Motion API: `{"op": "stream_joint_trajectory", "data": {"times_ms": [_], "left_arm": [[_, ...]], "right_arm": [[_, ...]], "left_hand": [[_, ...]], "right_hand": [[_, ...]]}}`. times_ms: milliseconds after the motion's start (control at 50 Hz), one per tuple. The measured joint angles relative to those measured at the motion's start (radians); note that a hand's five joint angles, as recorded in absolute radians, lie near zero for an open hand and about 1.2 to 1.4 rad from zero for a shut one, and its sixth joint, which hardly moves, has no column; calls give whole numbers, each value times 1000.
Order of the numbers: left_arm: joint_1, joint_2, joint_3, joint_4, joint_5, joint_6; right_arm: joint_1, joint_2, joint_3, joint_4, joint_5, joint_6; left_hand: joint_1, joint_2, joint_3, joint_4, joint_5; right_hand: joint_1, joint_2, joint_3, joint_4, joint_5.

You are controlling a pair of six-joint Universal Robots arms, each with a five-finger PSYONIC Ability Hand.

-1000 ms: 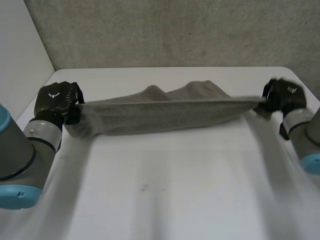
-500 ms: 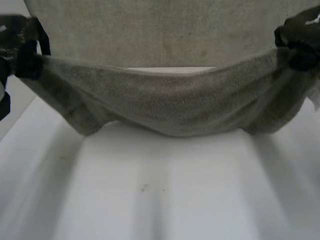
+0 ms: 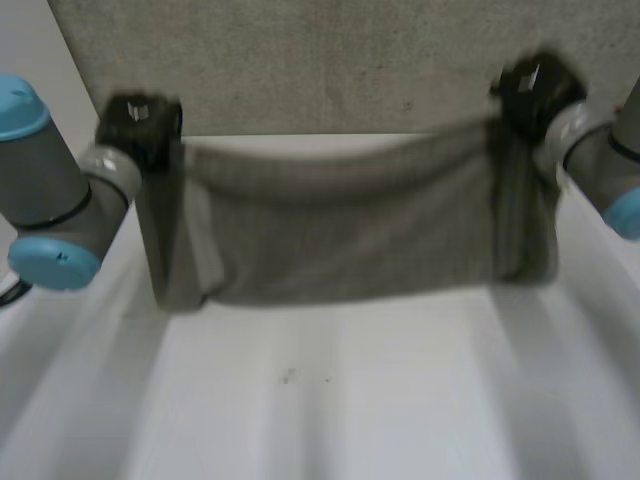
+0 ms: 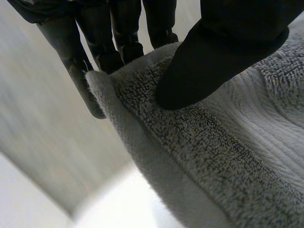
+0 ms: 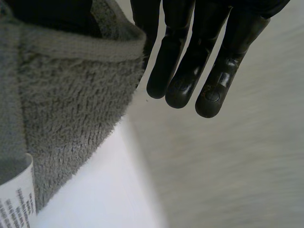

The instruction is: Fold the towel.

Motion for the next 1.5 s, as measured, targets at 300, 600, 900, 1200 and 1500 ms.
{"op": "stream_joint_trajectory", "data": {"times_ms": [300,600,900,1200,1500], "left_arm": [[-1,167,-37,618,17,-79],[48,89,-402,457,15,-84],[96,336,-705,-41,13,85],[125,545,-663,-261,13,136],[71,-5,-311,55,-37,130]], "right_arm": [[2,-219,179,-671,51,269],[-27,-94,390,-200,-146,239],[-118,-238,618,251,-165,-39],[-181,-416,579,430,-252,-170],[-109,51,326,-58,-228,-160]], "left_hand": [[0,0,0,0,0],[0,0,0,0,0],[0,0,0,0,0],[0,0,0,0,0],[0,0,0,0,0]], "right_hand": [[0,0,1,0,5],[0,0,1,0,7],[0,0,1,0,7],[0,0,1,0,7],[0,0,1,0,7]]}}
